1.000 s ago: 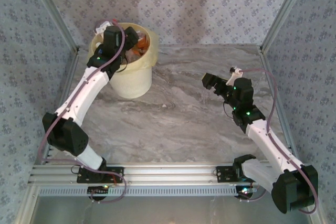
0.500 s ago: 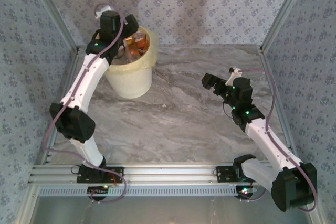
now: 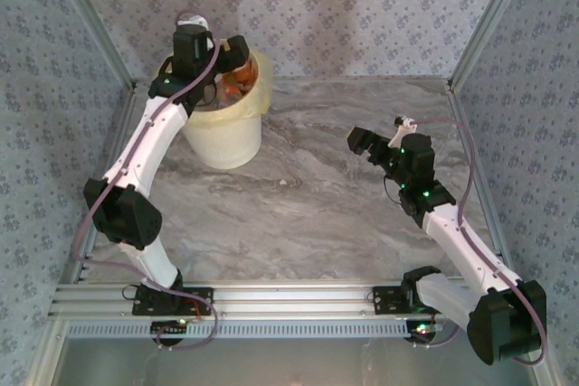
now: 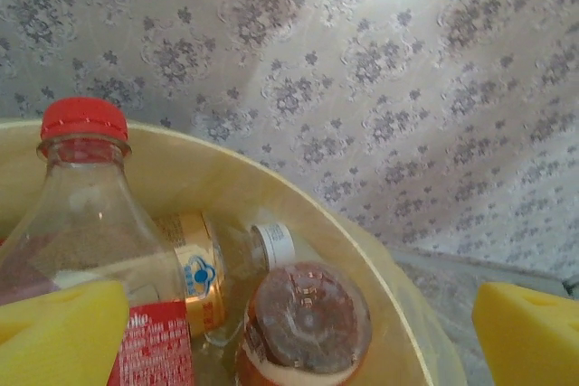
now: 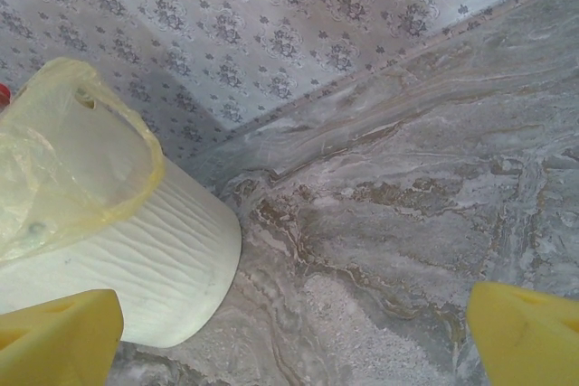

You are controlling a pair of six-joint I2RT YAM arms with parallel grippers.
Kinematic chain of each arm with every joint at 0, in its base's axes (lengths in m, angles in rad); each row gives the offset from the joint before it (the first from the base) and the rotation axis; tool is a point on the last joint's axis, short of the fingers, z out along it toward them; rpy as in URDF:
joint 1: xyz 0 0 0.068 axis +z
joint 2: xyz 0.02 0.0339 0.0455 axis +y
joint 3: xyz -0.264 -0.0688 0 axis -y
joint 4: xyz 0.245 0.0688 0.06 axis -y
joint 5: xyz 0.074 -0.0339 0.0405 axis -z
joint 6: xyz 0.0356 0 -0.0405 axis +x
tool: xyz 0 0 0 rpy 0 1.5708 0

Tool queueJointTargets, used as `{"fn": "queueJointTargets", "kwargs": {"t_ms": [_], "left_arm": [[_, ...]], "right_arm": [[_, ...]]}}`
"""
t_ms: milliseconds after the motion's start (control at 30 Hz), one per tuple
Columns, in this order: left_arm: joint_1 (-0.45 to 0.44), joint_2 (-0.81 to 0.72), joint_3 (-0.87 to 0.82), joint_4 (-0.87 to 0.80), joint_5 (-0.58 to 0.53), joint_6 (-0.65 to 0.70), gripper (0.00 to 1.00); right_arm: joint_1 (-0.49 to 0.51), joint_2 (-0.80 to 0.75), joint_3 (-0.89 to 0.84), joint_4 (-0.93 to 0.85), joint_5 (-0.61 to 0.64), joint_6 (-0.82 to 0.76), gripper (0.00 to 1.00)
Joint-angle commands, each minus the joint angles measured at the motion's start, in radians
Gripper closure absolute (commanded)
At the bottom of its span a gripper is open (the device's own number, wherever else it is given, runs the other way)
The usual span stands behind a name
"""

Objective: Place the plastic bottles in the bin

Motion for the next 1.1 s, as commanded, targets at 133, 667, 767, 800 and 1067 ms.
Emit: {"fn": "queueJointTargets", "kwargs": {"t_ms": [133,667,767,800,1067], "left_arm": [[-0.010,-0.273,-0.160,0.062,0.216,0.127,0.02],[0.011,-0.934,-0.851,0.200,-0.482,0.176,0.02],[0.039,-0.991,-0.962,0.184,-0.671,0.135,0.02],[0.056,-1.000,-0.999,0.177,-0.722,0.115,0.02],[0.212,-0.959,-1.271,0.283,-0.714,0.058,0.02]], "right_arm": [[-0.004,-0.012,0.010,-0.023,-0.010,0.003,0.00],[-0.071,-0.109,0.022,-0.197,0.194,-0.184,0.00],[-0.089,-0.122,0.021,-0.242,0.318,-0.204,0.00],[-0.098,-0.125,0.016,-0.248,0.360,-0.216,0.00],[-0.200,-0.106,-0.071,-0.220,0.508,-0.325,0.00]]}}
